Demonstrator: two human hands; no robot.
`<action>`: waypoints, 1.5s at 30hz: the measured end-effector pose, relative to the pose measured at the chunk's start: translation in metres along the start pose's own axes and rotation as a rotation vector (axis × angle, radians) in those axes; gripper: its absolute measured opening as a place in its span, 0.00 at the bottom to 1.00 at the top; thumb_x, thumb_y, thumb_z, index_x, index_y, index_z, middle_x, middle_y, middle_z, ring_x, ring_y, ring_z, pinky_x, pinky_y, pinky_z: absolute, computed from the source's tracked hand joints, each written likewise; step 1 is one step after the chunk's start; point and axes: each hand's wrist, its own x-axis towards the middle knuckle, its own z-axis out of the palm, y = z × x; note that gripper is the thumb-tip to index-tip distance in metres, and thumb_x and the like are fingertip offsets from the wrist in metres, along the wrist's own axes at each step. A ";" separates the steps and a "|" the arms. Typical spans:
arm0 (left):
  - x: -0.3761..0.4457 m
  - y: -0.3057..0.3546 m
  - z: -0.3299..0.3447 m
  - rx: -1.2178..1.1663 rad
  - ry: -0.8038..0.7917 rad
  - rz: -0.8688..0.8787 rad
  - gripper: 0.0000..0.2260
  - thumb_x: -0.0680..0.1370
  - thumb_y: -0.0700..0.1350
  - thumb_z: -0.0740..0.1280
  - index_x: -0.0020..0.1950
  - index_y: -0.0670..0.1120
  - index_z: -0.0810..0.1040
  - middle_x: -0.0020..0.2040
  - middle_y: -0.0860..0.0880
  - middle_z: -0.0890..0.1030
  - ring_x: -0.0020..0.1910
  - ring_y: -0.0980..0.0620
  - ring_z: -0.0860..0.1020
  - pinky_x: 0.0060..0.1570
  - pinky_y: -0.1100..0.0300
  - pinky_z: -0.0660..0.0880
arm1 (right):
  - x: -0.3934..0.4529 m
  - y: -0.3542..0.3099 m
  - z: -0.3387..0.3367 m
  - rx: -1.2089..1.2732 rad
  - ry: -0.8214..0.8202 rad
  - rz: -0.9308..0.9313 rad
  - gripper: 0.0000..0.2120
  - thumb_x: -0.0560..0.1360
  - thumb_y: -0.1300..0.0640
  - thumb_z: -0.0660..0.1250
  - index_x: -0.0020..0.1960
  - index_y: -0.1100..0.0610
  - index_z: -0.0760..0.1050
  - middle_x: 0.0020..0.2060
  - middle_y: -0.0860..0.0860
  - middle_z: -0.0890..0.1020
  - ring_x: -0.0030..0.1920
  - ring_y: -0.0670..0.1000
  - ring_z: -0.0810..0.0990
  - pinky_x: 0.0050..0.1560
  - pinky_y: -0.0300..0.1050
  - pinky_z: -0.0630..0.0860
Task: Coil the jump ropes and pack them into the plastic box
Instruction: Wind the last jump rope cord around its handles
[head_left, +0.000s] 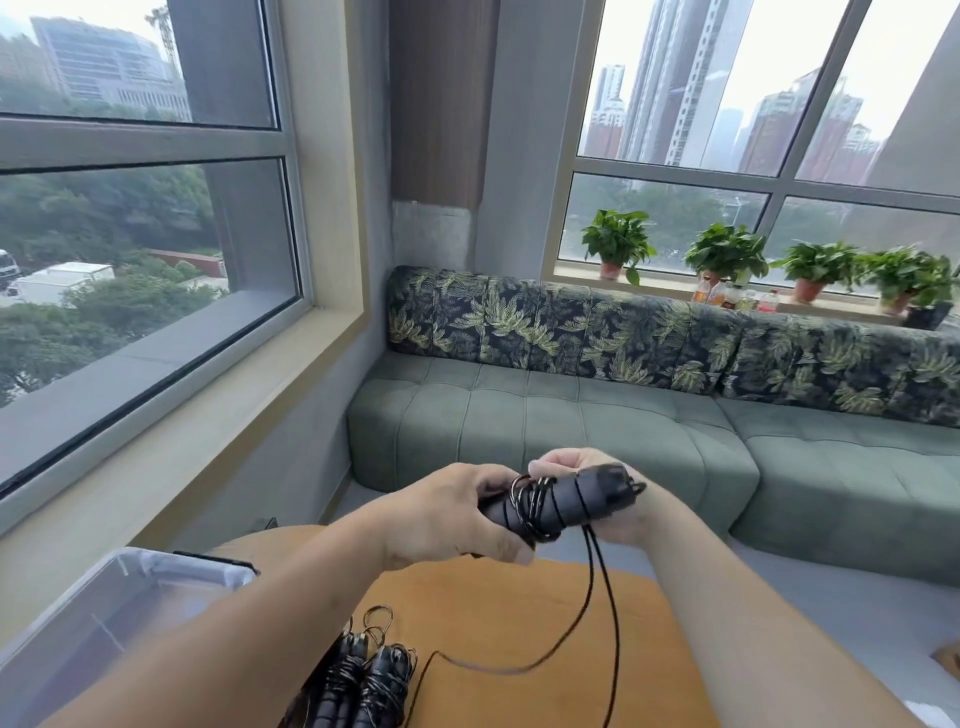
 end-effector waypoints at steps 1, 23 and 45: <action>0.001 0.000 0.000 -0.039 0.018 0.005 0.16 0.69 0.39 0.77 0.54 0.47 0.79 0.40 0.55 0.80 0.37 0.57 0.76 0.37 0.66 0.72 | 0.002 0.005 0.003 0.118 0.039 0.007 0.09 0.71 0.58 0.70 0.31 0.53 0.80 0.30 0.50 0.76 0.30 0.47 0.70 0.33 0.42 0.58; 0.022 -0.023 -0.015 0.884 0.307 -0.027 0.31 0.77 0.51 0.68 0.78 0.57 0.59 0.63 0.50 0.73 0.62 0.48 0.72 0.58 0.56 0.71 | -0.018 -0.003 0.048 -1.139 0.148 0.036 0.12 0.74 0.60 0.61 0.32 0.57 0.67 0.32 0.54 0.76 0.30 0.54 0.70 0.29 0.42 0.67; -0.005 -0.002 -0.044 -0.276 -0.127 0.102 0.25 0.71 0.41 0.73 0.67 0.41 0.73 0.55 0.41 0.77 0.53 0.45 0.73 0.56 0.52 0.68 | 0.020 -0.017 0.020 0.177 -0.004 -0.096 0.16 0.80 0.62 0.61 0.34 0.53 0.71 0.28 0.50 0.66 0.22 0.44 0.60 0.23 0.36 0.55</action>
